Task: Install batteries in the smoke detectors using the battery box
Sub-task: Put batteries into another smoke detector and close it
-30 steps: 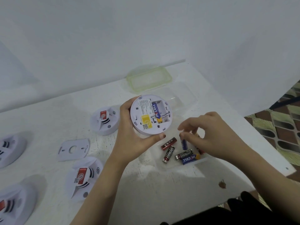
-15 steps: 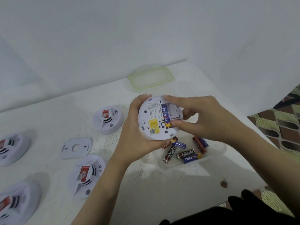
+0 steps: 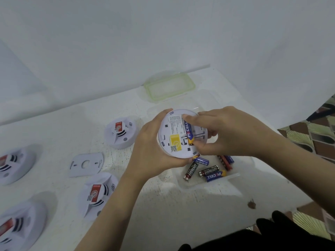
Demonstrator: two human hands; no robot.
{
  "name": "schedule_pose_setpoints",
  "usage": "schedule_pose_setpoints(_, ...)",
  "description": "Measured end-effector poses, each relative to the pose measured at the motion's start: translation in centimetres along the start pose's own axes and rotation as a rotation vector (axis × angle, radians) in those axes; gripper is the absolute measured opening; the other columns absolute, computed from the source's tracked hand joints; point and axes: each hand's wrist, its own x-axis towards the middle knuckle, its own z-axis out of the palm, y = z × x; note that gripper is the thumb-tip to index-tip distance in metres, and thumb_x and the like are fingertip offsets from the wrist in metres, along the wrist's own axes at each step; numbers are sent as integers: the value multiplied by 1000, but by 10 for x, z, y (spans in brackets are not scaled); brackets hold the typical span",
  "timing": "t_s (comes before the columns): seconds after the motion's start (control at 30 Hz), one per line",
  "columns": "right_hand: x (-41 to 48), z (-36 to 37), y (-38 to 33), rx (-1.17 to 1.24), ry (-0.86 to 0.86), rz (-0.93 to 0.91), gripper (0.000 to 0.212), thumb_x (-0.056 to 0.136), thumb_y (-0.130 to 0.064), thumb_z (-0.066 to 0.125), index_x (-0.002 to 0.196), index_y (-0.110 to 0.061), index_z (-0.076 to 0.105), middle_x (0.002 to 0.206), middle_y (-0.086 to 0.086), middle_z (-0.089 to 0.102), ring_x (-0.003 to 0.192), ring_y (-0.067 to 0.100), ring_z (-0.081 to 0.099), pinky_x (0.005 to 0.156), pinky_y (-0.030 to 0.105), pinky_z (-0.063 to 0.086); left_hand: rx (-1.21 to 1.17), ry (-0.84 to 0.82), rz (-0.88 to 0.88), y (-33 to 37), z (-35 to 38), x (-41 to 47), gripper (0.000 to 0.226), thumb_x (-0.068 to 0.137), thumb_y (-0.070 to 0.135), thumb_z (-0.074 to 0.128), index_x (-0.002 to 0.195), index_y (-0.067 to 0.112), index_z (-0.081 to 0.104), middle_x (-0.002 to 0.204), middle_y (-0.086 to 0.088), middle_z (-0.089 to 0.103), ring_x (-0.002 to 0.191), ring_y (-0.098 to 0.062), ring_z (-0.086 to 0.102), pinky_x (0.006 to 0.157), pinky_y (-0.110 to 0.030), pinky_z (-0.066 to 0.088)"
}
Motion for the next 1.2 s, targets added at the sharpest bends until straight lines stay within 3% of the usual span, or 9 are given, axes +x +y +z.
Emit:
schedule_pose_setpoints(0.27, 3, 3, 1, -39, -8, -52, 56, 76, -38, 43, 119, -9, 65, 76, 3, 68, 52, 19, 56, 46, 22, 37, -26, 29, -58, -4, -1, -2, 90, 47, 44, 85, 126, 39, 43, 114, 40, 56, 106, 10, 57, 84, -3, 42)
schedule_pose_setpoints(0.37, 1, 7, 4, 44, -21, -15, 58, 81, -43, 44, 129, -14, 58, 97, 5, 67, 72, 20, 62, 56, 34, 51, -33, 31, -96, -6, -3, -3, 90, 45, 45, 85, 124, 42, 43, 113, 39, 58, 107, 10, 58, 83, -4, 43)
schedule_pose_setpoints(0.5, 1, 13, 10, 150, -88, 86, 70, 80, -64, 44, 136, -23, 51, 143, 6, 47, 114, 19, 59, 90, 38, 50, 25, 19, -95, -9, -7, 0, 92, 46, 49, 83, 127, 38, 42, 113, 43, 54, 108, 14, 54, 83, -2, 40)
schedule_pose_setpoints(0.57, 1, 15, 11, 242, -83, 129, 65, 80, -64, 45, 131, -26, 55, 148, 2, 41, 114, 19, 60, 92, 38, 50, 35, -1, -99, -12, -8, 0, 94, 46, 44, 86, 128, 35, 42, 113, 44, 53, 107, 16, 53, 82, 0, 40)
schedule_pose_setpoints(0.63, -1, 16, 9, 316, -39, 170, 53, 84, -59, 46, 126, -30, 60, 147, -1, 42, 107, 18, 63, 85, 36, 53, 25, -21, -116, -17, -9, -1, 98, 44, 33, 92, 129, 33, 42, 114, 45, 52, 107, 17, 53, 80, 0, 41)
schedule_pose_setpoints(0.77, -11, 23, 1, 413, 223, 180, 29, 91, -30, 51, 107, -18, 72, 122, -5, 63, 128, 0, 45, 83, 22, 53, 13, -11, -145, -25, -13, -2, 103, 46, 18, 97, 130, 31, 40, 114, 50, 47, 110, 21, 48, 82, 2, 39)
schedule_pose_setpoints(0.87, -23, 26, -3, 509, 324, 213, 24, 88, -24, 51, 93, -15, 72, 120, -8, 62, 124, -5, 48, 82, 10, 49, 18, 28, -156, -27, -18, 1, 101, 46, 30, 95, 129, 38, 38, 116, 51, 44, 113, 22, 45, 85, 3, 35)
schedule_pose_setpoints(1.07, -36, 16, 7, 238, -146, 190, 19, 83, -37, 57, 86, -30, 75, 110, -17, 66, 109, -11, 46, 86, 0, 31, -11, 100, -193, -34, -26, 6, 99, 43, 52, 87, 128, 43, 35, 120, 49, 42, 117, 20, 43, 90, 2, 34)
schedule_pose_setpoints(1.2, -18, 12, 15, 356, -27, 231, 24, 86, -41, 54, 94, -30, 73, 93, -24, 67, 94, -5, 56, 81, 6, 38, -25, 136, -177, -35, -24, 9, 88, 55, 39, 83, 128, 38, 34, 121, 43, 43, 119, 17, 42, 92, -1, 36)
